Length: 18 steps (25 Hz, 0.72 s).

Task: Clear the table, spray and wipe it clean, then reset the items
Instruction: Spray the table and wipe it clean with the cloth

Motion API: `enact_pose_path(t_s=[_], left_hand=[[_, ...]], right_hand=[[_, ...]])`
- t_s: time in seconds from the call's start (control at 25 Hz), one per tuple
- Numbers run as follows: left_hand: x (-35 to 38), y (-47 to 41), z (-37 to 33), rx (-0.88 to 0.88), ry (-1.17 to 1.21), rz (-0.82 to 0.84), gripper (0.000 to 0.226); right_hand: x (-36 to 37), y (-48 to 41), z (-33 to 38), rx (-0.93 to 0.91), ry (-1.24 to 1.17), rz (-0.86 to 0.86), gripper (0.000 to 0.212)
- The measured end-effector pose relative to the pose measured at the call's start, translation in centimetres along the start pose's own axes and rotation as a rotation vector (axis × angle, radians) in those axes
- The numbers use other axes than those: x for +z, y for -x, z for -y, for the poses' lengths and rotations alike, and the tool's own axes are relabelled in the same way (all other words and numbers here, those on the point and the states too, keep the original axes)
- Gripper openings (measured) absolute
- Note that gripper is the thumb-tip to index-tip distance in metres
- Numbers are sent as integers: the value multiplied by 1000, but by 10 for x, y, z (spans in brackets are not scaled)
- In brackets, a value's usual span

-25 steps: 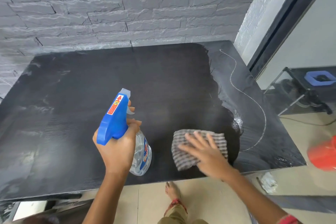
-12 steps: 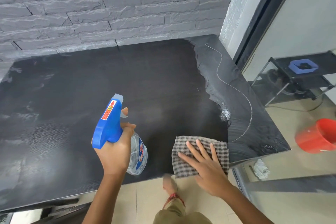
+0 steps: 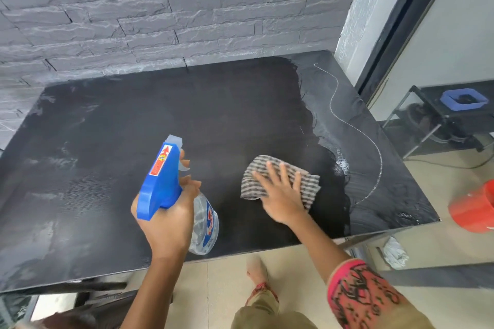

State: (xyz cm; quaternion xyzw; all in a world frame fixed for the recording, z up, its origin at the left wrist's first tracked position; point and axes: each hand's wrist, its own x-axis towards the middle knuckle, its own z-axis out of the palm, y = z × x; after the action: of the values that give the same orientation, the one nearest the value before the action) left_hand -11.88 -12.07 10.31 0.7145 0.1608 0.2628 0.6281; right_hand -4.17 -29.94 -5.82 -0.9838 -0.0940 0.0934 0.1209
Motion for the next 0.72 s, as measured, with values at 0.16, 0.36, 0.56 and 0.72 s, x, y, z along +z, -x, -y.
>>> enact_pose_path(t_s=[0.16,0.36,0.56,0.72], left_hand=[[-15,-11,-16,49,4,-86,25],[-22,-12,-12,44,-15,-93,31],[-8,-3,0,-41,37,-54,19],[2,4,9,-81,50,-26,14]], right_hand=[[26,23,74,-392,3,54,66],[35,81,37,-654,46,150,81],[-1,87,-84,-190,90,45,95],[-10,76,-84,67,69,40,77]])
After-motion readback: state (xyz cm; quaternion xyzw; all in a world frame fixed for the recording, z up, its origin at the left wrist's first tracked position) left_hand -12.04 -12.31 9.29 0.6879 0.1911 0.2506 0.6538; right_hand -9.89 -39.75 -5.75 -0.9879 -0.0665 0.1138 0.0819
